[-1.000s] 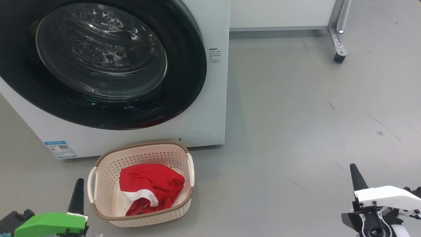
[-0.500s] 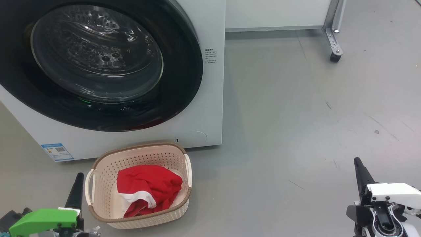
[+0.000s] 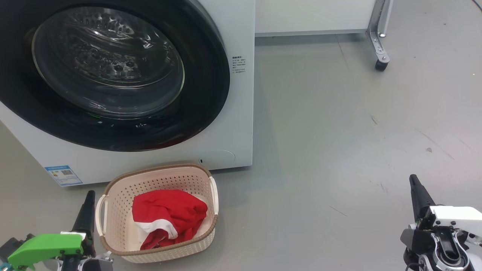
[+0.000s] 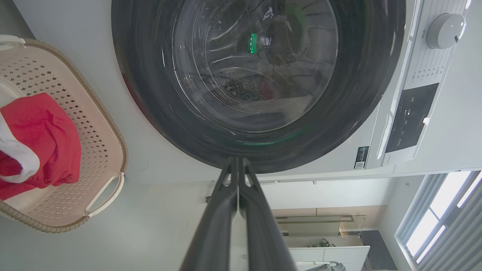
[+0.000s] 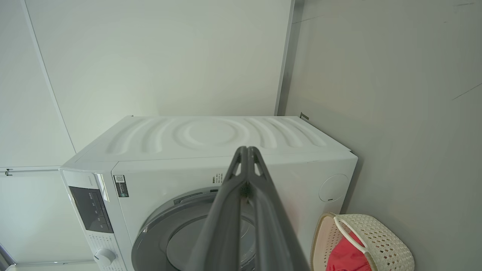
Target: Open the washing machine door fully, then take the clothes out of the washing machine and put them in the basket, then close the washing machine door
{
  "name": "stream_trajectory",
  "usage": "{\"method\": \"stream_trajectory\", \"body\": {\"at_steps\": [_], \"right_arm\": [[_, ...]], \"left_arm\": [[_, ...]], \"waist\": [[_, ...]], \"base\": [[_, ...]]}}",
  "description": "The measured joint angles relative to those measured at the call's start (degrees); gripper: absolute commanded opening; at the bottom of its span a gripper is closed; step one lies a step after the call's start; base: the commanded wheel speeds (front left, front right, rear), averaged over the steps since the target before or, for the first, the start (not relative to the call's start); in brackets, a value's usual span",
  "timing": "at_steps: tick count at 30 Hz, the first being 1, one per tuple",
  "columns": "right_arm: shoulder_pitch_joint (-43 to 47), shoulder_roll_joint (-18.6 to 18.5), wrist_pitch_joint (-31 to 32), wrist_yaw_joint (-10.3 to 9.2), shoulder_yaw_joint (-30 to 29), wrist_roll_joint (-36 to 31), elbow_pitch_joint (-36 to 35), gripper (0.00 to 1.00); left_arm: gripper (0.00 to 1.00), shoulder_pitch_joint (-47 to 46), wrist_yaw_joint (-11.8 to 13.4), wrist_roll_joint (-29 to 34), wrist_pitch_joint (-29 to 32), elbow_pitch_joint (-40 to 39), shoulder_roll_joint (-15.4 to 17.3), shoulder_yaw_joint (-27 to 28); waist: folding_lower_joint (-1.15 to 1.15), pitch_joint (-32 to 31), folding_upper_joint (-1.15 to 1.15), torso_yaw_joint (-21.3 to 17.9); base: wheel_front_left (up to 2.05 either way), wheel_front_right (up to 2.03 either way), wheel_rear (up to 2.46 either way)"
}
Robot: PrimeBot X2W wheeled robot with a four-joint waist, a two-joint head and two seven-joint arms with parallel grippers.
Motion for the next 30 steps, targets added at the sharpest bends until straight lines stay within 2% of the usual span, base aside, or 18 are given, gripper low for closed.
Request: {"method": "stream_trajectory", "body": {"at_steps": [30], "right_arm": [[0.0, 0.0, 0.1, 0.07, -0.1, 0.0, 0.0, 0.0]], "left_arm": [[0.0, 0.0, 0.0, 0.0, 0.0, 0.0, -0.1, 0.1]], "waist": [[0.0, 0.0, 0.0, 0.0]], "base": [[0.0, 0.0, 0.0]]}}
